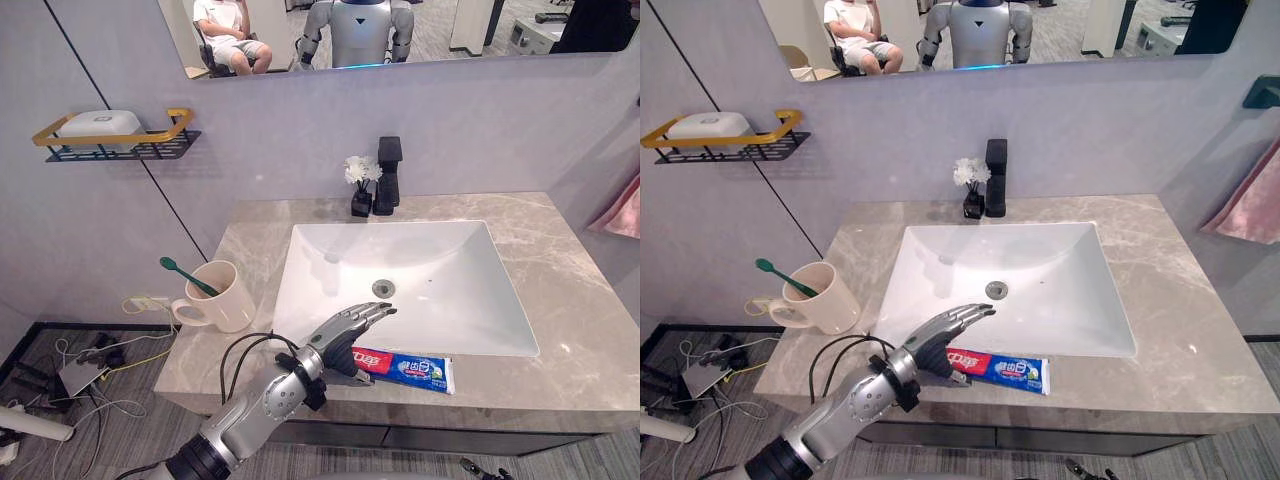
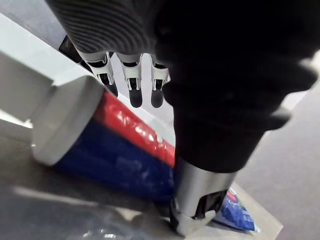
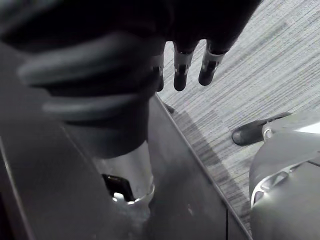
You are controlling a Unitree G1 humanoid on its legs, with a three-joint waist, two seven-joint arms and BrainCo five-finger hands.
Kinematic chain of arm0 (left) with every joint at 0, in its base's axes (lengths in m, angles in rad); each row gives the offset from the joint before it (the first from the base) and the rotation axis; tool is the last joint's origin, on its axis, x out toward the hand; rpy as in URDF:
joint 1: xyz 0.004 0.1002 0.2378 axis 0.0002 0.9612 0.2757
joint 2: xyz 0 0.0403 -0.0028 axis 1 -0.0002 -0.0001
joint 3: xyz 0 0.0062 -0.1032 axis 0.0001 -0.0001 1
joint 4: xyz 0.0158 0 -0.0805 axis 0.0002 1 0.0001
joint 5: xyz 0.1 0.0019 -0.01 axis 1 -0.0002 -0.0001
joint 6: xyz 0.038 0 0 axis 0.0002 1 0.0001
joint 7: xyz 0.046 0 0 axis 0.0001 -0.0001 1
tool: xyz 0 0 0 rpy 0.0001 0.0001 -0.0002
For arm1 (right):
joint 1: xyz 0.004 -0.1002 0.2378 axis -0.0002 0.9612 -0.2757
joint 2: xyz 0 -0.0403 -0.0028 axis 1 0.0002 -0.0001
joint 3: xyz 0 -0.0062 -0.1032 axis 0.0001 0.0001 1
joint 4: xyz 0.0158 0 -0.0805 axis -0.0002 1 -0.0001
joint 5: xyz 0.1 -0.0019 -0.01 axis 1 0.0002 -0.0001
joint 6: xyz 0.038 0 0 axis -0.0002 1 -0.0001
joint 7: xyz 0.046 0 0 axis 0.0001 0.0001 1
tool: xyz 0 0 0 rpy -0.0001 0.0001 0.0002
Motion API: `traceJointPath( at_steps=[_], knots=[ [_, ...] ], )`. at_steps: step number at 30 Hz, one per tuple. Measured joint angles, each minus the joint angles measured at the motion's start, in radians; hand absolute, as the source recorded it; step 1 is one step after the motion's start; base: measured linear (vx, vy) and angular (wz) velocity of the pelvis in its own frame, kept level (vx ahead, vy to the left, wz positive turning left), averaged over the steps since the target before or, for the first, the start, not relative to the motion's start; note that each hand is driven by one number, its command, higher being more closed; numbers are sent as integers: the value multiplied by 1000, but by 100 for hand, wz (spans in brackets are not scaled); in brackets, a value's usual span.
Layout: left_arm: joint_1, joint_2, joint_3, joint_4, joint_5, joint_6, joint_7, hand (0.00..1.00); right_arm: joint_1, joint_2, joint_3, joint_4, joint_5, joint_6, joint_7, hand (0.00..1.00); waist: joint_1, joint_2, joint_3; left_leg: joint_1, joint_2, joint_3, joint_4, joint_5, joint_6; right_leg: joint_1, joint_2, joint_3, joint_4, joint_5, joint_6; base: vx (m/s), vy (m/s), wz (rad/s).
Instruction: Organize washtable
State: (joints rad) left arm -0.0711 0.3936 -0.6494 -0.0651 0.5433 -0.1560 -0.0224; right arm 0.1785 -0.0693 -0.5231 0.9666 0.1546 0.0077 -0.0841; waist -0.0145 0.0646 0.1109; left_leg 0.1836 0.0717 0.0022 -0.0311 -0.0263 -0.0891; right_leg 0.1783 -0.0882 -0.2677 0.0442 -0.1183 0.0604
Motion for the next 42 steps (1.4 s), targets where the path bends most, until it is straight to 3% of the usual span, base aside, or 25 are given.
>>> traceJointPath(
  at_steps=[17, 24, 32, 38, 42],
  knots=[
    [-30, 25, 57, 20, 0, -3, -32, 100, -4, -21, 2, -12, 1, 0, 2, 0, -1, 21, 13, 8, 18, 5, -4, -12, -5, 27, 26, 4, -46, 23, -9, -11, -1, -1],
    [-13, 41, 124, 19, -2, 30, -36, 100, -2, -16, -20, -33, 11, 0, 1, 0, -3, 22, 17, 18, 20, 30, -4, -24, 2, 26, 34, 29, -50, 23, -10, -1, 1, -10],
    [17, -32, 248, -64, -54, 72, 42, 100, 20, -8, -155, -61, 41, 1, -30, 0, 2, 7, 25, 14, 24, 71, -2, -26, 6, -9, 29, 66, -25, 12, -9, -14, 3, -13],
    [17, -94, 276, -163, -72, 76, 91, 100, 65, 5, -259, -257, 27, 5, -98, 0, -1, -13, 20, 14, 17, 103, 10, -31, 14, -41, 17, 90, 18, -10, -3, -15, 6, -17],
    [17, -128, 327, -226, -79, 81, 93, 100, 81, 9, -280, -545, -48, 38, -136, 0, -4, -31, 14, 13, 17, 138, 36, -50, 43, -48, 18, 119, 24, -9, -3, -7, 6, -21]
  ],
)
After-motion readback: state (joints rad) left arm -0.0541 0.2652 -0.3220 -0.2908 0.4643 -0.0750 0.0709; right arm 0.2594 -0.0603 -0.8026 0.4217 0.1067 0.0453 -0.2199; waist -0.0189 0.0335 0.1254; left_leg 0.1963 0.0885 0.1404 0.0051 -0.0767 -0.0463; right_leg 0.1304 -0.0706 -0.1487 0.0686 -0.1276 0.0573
